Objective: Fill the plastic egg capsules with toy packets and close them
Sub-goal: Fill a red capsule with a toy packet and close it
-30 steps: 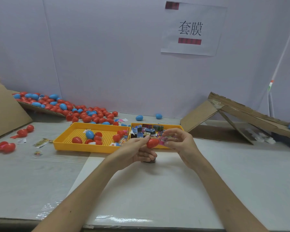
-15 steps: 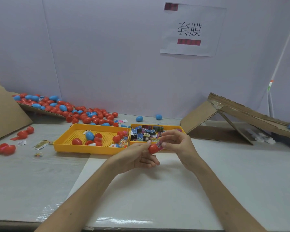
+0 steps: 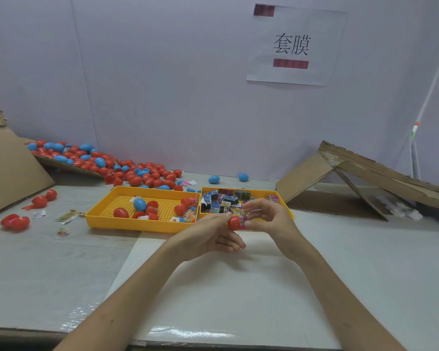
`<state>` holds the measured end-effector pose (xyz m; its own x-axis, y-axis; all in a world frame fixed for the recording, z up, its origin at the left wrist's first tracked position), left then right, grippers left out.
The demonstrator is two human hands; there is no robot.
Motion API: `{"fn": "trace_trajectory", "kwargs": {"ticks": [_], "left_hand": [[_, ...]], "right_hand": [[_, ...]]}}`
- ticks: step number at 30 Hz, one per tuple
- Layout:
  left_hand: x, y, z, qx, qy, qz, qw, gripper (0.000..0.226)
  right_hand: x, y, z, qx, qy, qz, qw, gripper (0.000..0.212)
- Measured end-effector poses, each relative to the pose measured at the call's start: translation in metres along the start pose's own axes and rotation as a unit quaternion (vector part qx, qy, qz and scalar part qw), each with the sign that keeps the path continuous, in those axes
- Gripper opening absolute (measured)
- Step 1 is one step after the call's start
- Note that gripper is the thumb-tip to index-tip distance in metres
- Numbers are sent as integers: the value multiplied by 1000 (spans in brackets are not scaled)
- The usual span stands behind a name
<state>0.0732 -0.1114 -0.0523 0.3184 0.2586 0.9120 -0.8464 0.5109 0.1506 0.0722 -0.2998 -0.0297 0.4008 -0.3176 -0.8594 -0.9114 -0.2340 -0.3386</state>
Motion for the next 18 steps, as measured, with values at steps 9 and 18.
{"fn": "trace_trajectory", "kwargs": {"ticks": [9, 18], "left_hand": [[4, 0, 0, -6, -7, 20, 1000, 39], [5, -1, -1, 42, -29, 62, 997, 41]], "right_hand": [[0, -1, 1, 31, 64, -22, 997, 24], [2, -3, 3, 60, 110, -20, 992, 13]]}}
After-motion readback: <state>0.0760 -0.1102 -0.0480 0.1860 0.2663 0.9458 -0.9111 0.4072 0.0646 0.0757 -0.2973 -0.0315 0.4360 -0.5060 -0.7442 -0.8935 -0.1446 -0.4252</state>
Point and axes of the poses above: each hand's wrist, its own y-axis away from the middle knuckle, its own z-axis out of the palm, x = y × z, the point moved 2 cm from there along -y, towards the middle knuckle, and after that the axes turned 14 degrees about y, right-handed, at the moved point
